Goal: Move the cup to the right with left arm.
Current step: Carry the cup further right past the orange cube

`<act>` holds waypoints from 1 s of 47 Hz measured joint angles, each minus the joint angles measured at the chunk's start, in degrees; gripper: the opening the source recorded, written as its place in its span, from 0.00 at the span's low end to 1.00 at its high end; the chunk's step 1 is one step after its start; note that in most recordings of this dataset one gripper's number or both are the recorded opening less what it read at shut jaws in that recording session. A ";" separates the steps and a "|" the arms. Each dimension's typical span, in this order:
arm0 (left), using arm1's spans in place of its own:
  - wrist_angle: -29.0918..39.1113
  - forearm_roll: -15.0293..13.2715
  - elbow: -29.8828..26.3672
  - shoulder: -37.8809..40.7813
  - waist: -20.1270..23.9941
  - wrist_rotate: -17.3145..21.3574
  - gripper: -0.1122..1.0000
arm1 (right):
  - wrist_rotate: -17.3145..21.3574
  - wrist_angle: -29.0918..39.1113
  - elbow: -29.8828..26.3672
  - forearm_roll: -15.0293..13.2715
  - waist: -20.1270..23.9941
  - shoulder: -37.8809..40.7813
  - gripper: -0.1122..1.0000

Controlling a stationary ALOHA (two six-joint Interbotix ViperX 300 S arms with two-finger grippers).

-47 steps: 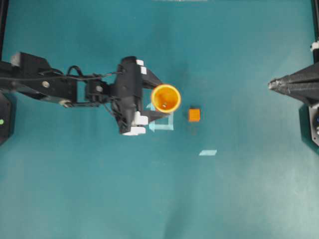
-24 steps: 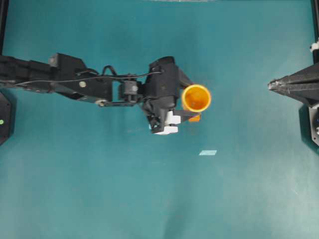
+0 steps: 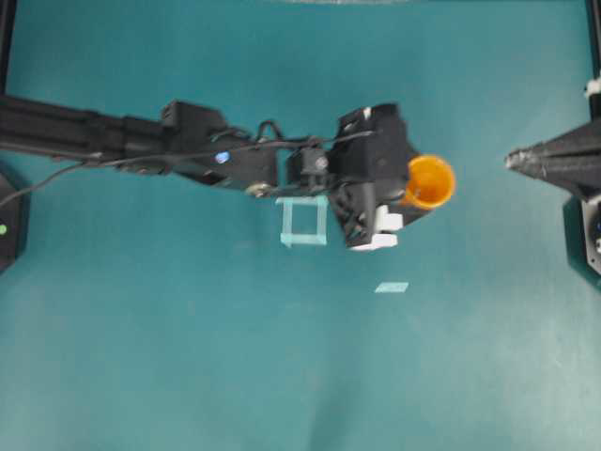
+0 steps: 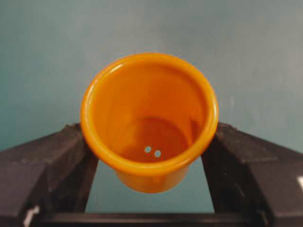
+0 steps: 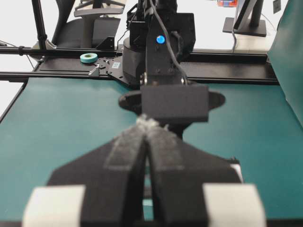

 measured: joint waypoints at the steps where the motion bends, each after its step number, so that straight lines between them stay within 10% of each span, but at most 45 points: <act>1: 0.18 0.00 -0.62 0.44 0.00 0.09 0.68 | -0.09 0.09 0.00 0.00 0.00 0.00 0.09; 47: 5.62 -0.09 -19.95 12.48 0.00 -0.79 0.68 | -0.18 0.00 -0.62 0.00 0.00 -0.18 0.09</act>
